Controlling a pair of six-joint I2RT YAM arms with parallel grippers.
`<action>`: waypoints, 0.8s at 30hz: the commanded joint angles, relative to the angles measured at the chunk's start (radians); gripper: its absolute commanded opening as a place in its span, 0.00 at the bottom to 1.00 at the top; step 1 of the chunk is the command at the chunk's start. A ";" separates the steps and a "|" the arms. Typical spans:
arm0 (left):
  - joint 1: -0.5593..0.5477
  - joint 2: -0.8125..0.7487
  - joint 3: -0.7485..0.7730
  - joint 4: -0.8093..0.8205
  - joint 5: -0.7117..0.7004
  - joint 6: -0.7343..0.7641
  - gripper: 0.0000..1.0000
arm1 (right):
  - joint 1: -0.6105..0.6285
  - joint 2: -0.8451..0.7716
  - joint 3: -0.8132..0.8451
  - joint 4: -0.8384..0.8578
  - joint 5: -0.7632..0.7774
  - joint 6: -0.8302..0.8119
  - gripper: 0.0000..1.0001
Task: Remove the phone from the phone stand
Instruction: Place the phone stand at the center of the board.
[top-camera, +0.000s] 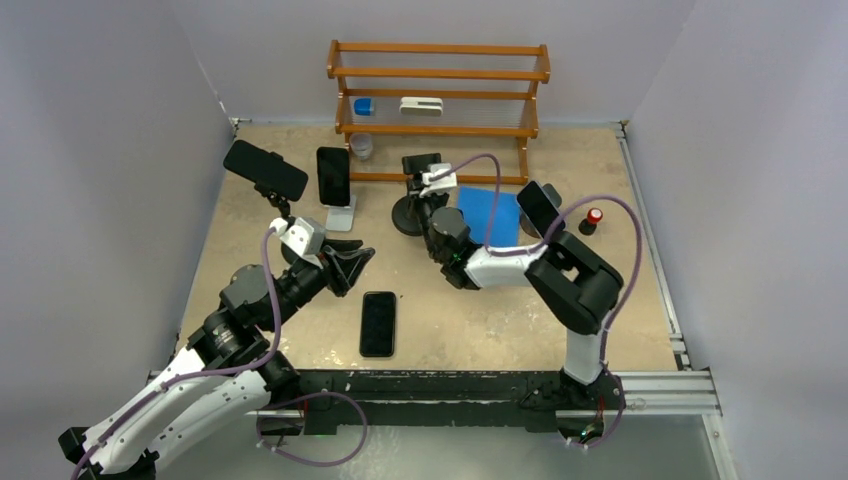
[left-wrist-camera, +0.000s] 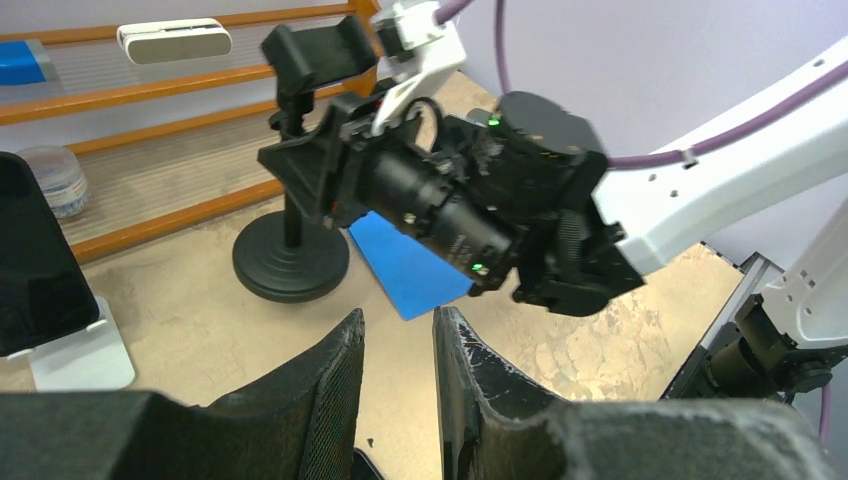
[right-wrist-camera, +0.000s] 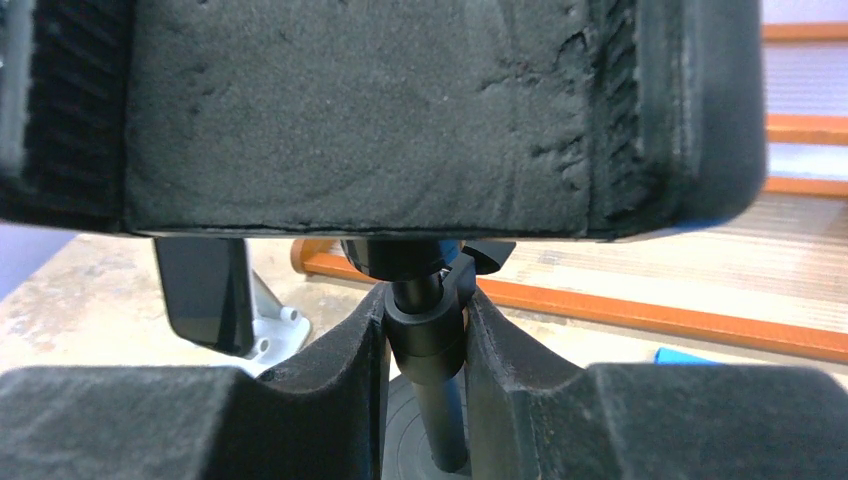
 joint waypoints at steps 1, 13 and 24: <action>0.000 0.000 0.016 0.022 -0.009 0.004 0.29 | -0.033 0.061 0.153 0.054 0.005 0.050 0.00; 0.000 -0.006 0.018 0.020 -0.006 0.004 0.29 | -0.064 0.267 0.359 0.003 0.022 0.002 0.00; 0.000 0.007 0.018 0.021 -0.008 0.004 0.29 | -0.112 0.341 0.426 -0.009 -0.013 -0.039 0.00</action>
